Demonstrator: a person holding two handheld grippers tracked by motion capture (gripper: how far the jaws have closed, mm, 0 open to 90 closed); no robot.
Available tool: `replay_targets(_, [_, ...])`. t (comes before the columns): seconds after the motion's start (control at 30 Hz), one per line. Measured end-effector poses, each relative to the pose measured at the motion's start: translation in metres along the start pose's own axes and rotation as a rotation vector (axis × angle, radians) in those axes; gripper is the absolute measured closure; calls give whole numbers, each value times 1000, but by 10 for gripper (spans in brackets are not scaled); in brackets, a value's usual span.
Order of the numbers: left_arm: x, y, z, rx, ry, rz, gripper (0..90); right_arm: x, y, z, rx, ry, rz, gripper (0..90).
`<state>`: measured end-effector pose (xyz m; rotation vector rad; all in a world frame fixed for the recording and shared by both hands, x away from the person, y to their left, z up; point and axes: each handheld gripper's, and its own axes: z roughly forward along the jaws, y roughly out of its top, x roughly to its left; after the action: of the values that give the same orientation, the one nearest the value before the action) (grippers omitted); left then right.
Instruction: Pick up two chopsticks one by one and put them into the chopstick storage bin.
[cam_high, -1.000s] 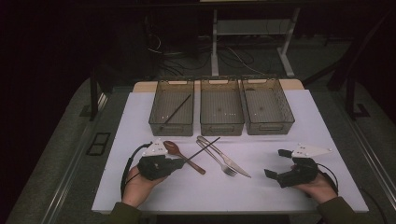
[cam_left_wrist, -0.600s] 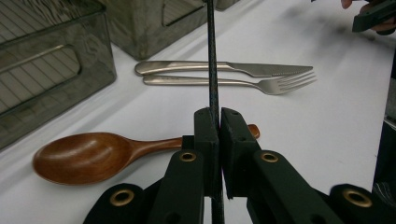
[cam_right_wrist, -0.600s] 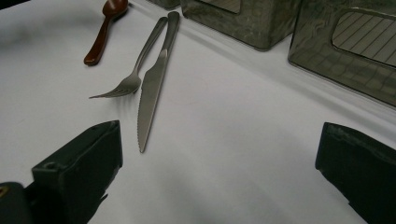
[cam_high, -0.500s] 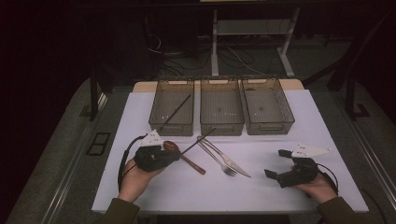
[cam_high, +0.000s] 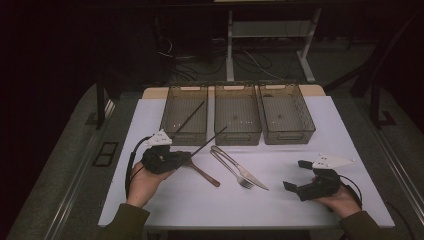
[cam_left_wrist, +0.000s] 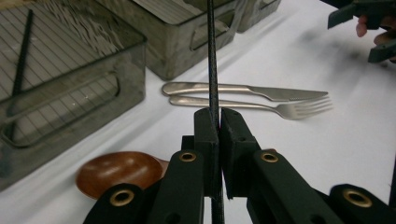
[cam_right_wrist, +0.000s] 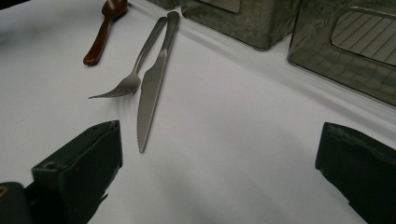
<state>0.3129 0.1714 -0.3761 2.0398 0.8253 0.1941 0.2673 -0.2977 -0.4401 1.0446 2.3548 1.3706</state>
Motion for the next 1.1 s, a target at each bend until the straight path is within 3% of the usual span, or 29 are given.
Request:
replay_targets(0.4, [16,26,1,-28,29,4,845,0,0,0,3,1,0,1])
replay_targets(0.6, [27,39,7,-17,55,3,845,0,0,0,2,1,0,1])
replay_targets(0.87, [45,54,14,-42,58,-33,845,0,0,1,2,4,-1,1])
replay_targets(1.1, [62,68,18,-36,106,-30,845,0,0,1,0,3,-1,1])
